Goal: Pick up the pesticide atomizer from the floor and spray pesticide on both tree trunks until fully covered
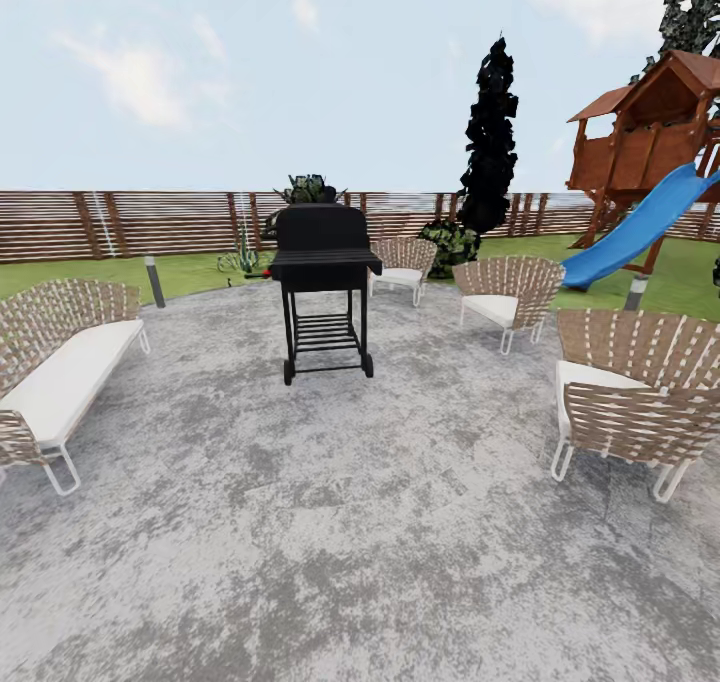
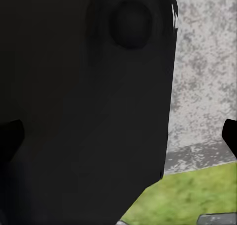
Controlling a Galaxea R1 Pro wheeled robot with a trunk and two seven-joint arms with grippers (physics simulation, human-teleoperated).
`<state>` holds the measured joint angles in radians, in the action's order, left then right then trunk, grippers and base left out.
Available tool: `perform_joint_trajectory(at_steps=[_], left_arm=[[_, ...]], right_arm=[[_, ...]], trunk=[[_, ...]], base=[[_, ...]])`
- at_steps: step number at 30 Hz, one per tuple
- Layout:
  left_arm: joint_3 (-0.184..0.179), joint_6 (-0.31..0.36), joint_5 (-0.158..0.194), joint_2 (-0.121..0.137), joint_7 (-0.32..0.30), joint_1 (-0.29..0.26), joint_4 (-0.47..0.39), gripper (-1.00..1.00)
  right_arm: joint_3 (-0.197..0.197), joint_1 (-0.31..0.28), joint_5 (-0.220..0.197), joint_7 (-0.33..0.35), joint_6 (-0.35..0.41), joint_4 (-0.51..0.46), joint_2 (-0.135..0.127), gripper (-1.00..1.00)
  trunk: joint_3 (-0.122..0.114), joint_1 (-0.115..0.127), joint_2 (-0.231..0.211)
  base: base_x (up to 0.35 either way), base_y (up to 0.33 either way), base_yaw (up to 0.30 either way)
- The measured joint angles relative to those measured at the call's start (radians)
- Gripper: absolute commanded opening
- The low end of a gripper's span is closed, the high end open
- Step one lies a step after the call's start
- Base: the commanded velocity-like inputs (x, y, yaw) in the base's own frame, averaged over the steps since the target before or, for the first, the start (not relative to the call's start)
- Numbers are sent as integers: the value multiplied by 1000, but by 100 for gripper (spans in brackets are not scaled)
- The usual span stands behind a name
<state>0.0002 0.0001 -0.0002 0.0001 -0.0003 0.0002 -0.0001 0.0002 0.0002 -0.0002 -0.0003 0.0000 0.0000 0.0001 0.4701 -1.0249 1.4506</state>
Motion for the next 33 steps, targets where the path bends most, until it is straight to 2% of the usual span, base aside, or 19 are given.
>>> perform_joint_trajectory(at_steps=[5, 7, 11, 14, 24, 32, 33], left_arm=[[0, -27, 1, 4, 0, 2, -1, 100], [1, -16, 3, 3, 1, 2, -1, 100], [4, -3, 5, 8, 3, 2, -10, 100], [5, -16, 8, 22, 4, -3, -18, 100], [6, -73, 11, 78, 9, -25, -70, 100], [5, -117, 2, 93, 10, -63, -116, 100], [3, -268, 1, 95, 9, -94, -145, 100]], right_arm=[[1, 1, 0, -2, -24, -28, 28, 100], [0, 1, 0, -3, -18, -33, 37, 100], [0, 1, 0, -3, -40, -40, 39, 100], [1, 1, 0, -4, -57, -41, 36, 100], [-2, 1, 1, -6, -113, -93, -12, 100], [-3, -4, 1, -6, -158, -138, -57, 100], [-4, -7, 1, -6, -313, -176, -66, 100]], trunk=[[0, 0, -1], [0, 0, -1], [0, 0, -1], [0, 0, -1], [0, 0, -1], [0, 0, -1], [0, 0, -1]], base=[[0, 0, 0], [0, 0, 0], [0, 0, 0], [0, 0, 0], [0, 0, 0], [0, 0, 0], [0, 0, 0]])
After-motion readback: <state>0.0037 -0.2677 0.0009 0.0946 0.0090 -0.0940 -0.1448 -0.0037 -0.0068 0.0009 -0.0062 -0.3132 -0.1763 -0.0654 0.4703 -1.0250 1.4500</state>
